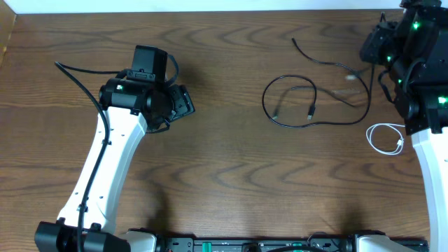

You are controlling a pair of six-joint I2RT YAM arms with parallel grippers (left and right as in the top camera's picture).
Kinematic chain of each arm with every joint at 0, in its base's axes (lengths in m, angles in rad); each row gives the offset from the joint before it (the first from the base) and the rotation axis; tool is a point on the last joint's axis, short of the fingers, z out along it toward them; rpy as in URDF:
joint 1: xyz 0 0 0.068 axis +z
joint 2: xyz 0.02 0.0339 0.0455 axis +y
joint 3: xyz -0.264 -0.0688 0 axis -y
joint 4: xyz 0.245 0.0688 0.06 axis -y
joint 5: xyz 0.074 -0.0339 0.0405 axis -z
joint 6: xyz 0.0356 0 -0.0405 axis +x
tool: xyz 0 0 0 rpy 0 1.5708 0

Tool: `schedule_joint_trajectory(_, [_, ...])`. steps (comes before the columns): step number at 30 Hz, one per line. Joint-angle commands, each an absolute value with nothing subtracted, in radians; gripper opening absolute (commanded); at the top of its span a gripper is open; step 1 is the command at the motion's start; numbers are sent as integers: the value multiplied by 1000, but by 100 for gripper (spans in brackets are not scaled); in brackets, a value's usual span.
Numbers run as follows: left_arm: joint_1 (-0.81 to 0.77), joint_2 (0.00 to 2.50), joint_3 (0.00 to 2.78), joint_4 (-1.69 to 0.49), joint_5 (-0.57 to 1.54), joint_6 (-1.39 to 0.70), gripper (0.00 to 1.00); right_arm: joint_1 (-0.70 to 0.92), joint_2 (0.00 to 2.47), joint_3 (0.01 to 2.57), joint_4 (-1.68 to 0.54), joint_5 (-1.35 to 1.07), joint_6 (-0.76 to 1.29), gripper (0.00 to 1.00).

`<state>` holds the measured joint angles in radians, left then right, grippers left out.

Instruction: Untangle cables

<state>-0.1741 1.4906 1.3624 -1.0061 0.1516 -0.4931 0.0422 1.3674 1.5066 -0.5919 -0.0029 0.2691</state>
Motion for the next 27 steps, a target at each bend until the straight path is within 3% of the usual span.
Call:
schedule_joint_trajectory(1, [-176, 1497, 1350, -1008, 146, -479, 75, 66, 1374, 1525, -548, -462, 153, 1])
schedule_joint_trajectory(4, [-176, 1497, 1350, -1008, 146, -479, 75, 91, 1377, 1525, -514, -575, 144, 1])
schedule_joint_trajectory(11, [-176, 1497, 1350, -1012, 146, -479, 75, 104, 1377, 1525, -496, -467, 150, 1])
schedule_joint_trajectory(27, [-176, 1497, 1350, -1012, 146, -479, 75, -87, 1373, 1526, -452, 323, 194, 1])
